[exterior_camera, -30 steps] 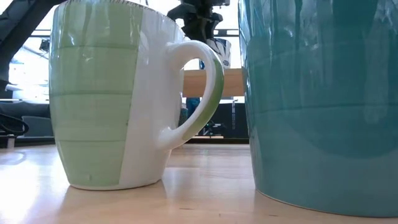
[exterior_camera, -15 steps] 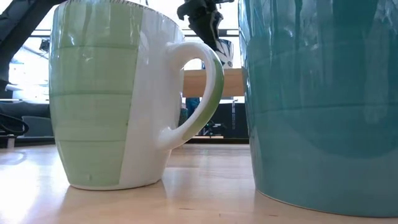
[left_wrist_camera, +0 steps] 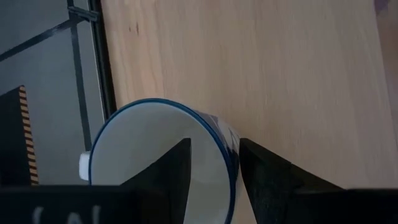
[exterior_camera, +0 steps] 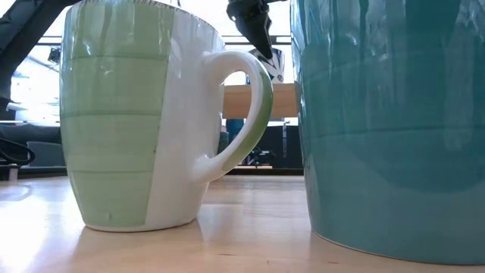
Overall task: Place coffee mugs
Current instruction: Put the blue patterned mug on the shelf
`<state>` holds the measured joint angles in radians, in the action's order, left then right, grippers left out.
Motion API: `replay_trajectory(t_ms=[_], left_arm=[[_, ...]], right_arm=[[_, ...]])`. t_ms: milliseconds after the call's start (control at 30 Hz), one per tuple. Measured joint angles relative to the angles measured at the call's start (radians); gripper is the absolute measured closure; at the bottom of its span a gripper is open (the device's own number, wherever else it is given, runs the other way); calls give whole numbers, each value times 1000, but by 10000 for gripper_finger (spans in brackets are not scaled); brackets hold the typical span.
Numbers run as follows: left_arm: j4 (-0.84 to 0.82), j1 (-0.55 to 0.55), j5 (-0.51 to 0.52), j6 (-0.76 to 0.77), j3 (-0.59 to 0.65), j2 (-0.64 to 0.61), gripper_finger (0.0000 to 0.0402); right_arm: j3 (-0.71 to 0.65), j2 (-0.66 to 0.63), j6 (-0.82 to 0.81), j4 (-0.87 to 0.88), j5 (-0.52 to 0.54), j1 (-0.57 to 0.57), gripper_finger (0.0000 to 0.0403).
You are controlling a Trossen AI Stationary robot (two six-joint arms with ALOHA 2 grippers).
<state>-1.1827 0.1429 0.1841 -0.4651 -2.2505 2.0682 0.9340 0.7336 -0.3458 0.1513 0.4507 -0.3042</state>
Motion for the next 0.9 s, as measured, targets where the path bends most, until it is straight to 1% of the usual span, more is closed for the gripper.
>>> replay_trajectory(t_ms=[233, 567, 900], left_arm=[[35, -1, 2, 61, 0, 0, 260], [102, 1, 2, 86, 0, 0, 260], [109, 2, 2, 90, 0, 0, 260]], right_arm=[[0, 0, -3, 0, 0, 0, 317], [0, 0, -21, -3, 1, 0, 317], [0, 0, -15, -22, 1, 0, 317]])
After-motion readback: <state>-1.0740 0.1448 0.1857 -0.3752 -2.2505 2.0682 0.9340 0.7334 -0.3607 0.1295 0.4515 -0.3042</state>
